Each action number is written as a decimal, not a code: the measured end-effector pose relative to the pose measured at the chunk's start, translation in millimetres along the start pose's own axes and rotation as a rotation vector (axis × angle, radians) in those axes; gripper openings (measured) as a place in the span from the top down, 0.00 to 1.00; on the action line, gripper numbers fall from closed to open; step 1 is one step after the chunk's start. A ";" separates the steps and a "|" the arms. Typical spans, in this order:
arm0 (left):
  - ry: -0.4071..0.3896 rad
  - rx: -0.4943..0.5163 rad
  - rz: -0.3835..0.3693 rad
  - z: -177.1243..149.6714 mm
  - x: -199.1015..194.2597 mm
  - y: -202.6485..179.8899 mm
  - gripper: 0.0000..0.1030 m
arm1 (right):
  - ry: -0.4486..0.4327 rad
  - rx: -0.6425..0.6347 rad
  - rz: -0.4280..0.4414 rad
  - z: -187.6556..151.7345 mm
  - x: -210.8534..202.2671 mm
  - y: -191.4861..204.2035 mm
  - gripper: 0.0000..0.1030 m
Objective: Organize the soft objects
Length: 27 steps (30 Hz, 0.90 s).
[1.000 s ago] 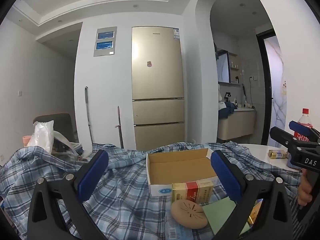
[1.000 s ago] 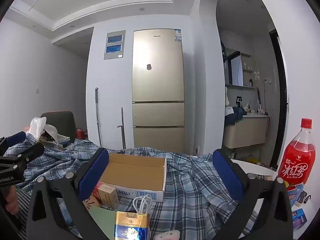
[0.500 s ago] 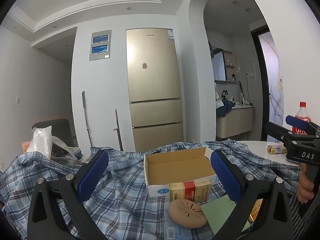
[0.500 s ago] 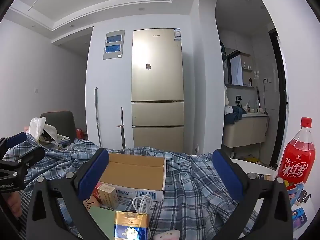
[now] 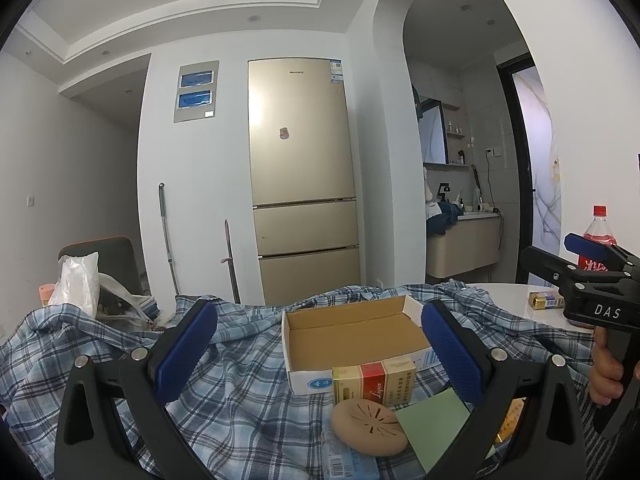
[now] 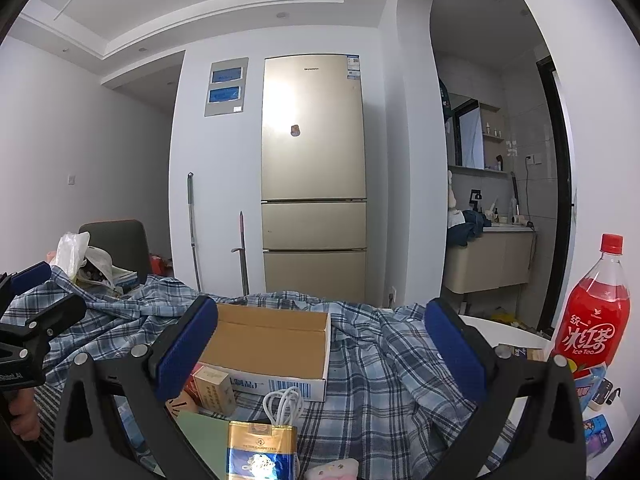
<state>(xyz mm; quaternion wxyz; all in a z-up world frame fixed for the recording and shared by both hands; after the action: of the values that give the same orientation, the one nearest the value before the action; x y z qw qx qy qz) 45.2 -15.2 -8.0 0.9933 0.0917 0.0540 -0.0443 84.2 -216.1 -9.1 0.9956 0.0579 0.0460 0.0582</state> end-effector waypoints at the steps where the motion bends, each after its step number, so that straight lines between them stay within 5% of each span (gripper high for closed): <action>1: 0.001 -0.002 0.001 0.2 -0.4 0.4 0.00 | 0.001 -0.001 0.000 0.0 -0.1 0.6 0.00; 13: -0.002 -0.019 0.063 2.1 0.4 7.0 0.00 | 0.016 -0.022 -0.009 -0.1 0.8 3.2 0.00; 27: -0.021 0.020 0.035 2.2 0.4 -0.9 0.00 | 0.013 -0.024 -0.008 1.7 -1.4 6.0 0.00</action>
<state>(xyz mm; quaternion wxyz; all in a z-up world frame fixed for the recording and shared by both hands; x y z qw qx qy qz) 45.7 -16.5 -6.0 0.9935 0.1019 0.0413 -0.0284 82.3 -210.5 -6.6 0.9961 0.0453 0.0522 0.0551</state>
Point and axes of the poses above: each gripper's, at about its wrist camera, not at the fingertips, and x roughly the way its jaws point, y to its left, z to its top, the point moved 5 cm from there along x, roughly the way its jaws point, and after that the axes turned 7 degrees about x, right-handed, at the moved point
